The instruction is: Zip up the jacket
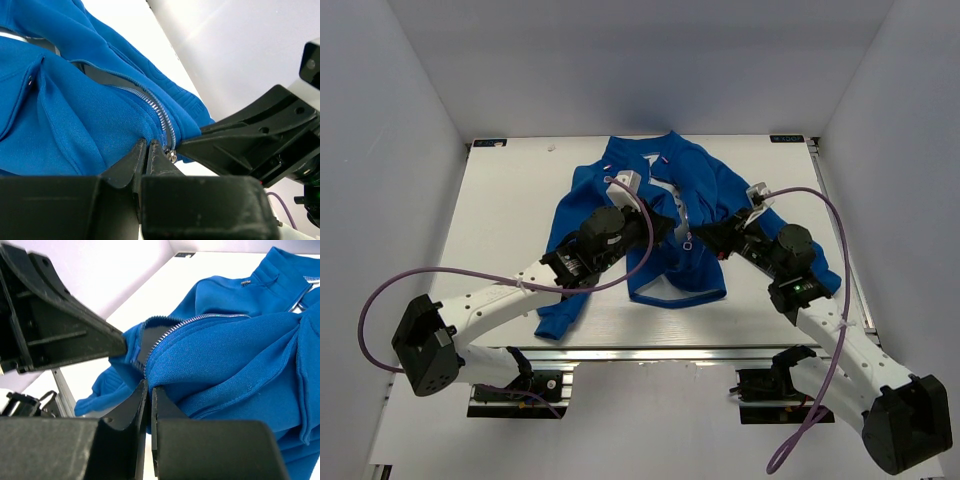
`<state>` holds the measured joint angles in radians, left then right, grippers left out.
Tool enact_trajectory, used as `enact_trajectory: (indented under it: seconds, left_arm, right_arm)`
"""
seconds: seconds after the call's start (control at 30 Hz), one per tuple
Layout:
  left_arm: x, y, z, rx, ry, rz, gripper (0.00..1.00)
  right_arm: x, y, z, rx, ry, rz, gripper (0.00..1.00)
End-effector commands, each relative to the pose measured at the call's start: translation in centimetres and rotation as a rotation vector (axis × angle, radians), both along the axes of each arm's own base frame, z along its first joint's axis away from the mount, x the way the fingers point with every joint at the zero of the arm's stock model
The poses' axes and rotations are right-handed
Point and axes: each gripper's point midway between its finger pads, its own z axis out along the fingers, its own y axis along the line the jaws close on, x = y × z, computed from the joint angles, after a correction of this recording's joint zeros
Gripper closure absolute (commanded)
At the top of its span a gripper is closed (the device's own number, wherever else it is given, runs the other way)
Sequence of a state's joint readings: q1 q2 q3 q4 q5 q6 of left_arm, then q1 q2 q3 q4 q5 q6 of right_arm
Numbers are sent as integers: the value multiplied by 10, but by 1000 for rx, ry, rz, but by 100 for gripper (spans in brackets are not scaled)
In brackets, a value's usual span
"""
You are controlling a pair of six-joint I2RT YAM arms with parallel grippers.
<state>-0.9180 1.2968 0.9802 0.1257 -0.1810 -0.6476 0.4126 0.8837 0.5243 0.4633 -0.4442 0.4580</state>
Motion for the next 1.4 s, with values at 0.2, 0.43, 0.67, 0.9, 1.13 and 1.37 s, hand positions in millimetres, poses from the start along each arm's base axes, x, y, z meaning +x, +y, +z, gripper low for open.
enact_trajectory:
  seconds: [0.2,0.43,0.67,0.9,1.13,1.37]
  left_arm:
    - [-7,-1,25,-98,-29,-31,100]
    - [-7,-6,23,-110,-21,-44,100]
    - [-7,-9,20,-106,-14,-48,100]
    - [-5,-9,18,-101,-9,-40,100]
    - [-5,-10,18,-105,-9,-46,100]
    - [-4,-10,20,-112,-15,-41,100]
  right_arm:
    - [12,0,55,126,-113,-47,100]
    - [11,6,59,153,-108,-19,100]
    - [9,6,63,169,-113,-15,100]
    - [6,7,65,176,-105,-7,100]
    - [6,8,67,180,-101,-3,100]
    - [6,6,67,177,-95,-8,100]
